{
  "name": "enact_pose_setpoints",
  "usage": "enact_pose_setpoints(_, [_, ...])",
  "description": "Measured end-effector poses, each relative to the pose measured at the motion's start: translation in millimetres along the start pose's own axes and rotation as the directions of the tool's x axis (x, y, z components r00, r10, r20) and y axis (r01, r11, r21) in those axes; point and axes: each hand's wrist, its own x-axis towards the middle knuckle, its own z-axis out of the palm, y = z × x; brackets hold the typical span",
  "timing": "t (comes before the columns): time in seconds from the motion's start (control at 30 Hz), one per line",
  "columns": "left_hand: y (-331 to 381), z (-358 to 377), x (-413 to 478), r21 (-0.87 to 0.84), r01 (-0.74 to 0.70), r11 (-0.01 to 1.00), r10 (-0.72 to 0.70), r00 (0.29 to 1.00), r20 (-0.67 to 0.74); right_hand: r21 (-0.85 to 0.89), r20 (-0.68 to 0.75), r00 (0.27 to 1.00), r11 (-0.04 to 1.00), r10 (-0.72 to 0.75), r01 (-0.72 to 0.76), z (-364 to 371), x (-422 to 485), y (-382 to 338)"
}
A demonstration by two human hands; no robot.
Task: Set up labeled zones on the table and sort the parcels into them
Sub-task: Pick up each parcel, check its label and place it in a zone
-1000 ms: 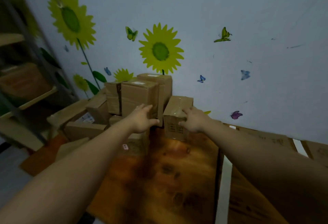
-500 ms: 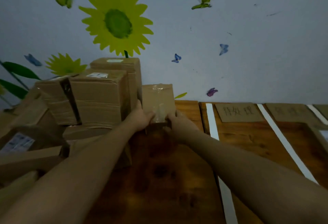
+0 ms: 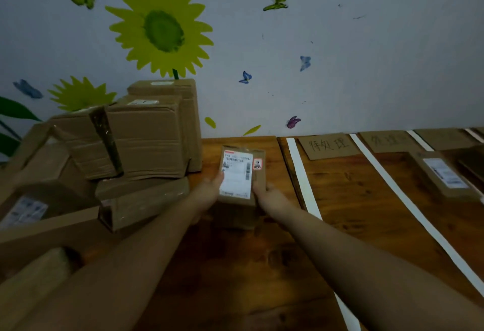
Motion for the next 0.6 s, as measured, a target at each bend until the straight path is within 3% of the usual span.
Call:
enact_pose_setpoints(0.13, [-13,12,-14,0.013,-0.021,1.0,0.022,0.999,-0.05,-0.059,-0.011,1.0,0.998,-0.004,0.003,1,-2,15])
enact_pose_setpoints(0.37, [3,31,-60,-0.175,-0.229,0.958,0.188,0.957,-0.223,0.053,-0.002,0.945,0.944,-0.326,0.325,-37,-37,-12])
enact_pose_setpoints(0.5, [21,41,-94,-0.166,-0.387,0.907,0.313,0.884,-0.348,0.011,-0.045,0.883,0.883,-0.468,0.469,-55,-70,-31])
enact_pose_setpoints(0.6, [35,50,-126,-0.176,-0.468,0.866,0.385,0.849,-0.362,0.015,-0.097,0.822,0.825,-0.561,0.565,-64,-98,-40])
